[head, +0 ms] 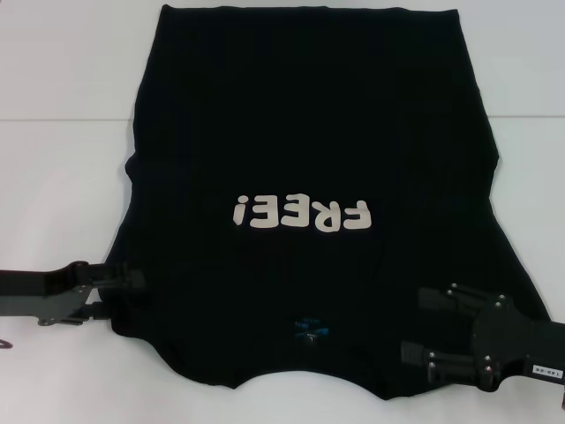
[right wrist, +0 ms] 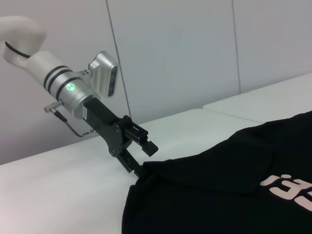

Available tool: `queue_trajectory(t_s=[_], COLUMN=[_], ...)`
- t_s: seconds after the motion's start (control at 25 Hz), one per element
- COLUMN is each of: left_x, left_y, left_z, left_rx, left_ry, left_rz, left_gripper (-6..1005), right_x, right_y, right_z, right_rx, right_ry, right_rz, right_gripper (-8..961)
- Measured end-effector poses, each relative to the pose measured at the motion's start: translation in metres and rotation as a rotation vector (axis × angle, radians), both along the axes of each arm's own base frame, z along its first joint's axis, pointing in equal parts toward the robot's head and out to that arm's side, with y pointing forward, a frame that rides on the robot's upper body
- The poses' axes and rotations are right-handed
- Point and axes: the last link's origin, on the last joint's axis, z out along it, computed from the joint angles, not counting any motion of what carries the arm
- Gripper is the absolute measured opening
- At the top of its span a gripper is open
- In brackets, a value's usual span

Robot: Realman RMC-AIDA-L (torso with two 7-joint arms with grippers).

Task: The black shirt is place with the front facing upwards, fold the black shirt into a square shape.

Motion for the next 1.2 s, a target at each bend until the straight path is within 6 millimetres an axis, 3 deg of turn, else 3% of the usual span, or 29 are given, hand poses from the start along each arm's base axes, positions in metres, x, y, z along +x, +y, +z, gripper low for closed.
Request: queue_trajectory(t_s=[0.88,1.2], left_x=[-0.005,-0.005], left_y=[0.005,0.012], left_z=[0.002,0.005], left_rx=[-0.006,0.015], left_ry=[0.074,0.113], left_rz=[0.005,-0.001], left_gripper=[867,556], right_x=[0.0,-0.001], right_y=[-0.002,-0.001], right_z=[0.001,0.001], right_rx=[-0.003,-0.002], right_ry=[0.009,0.009], right_rz=[0.002,0.004], right_gripper=[857,856])
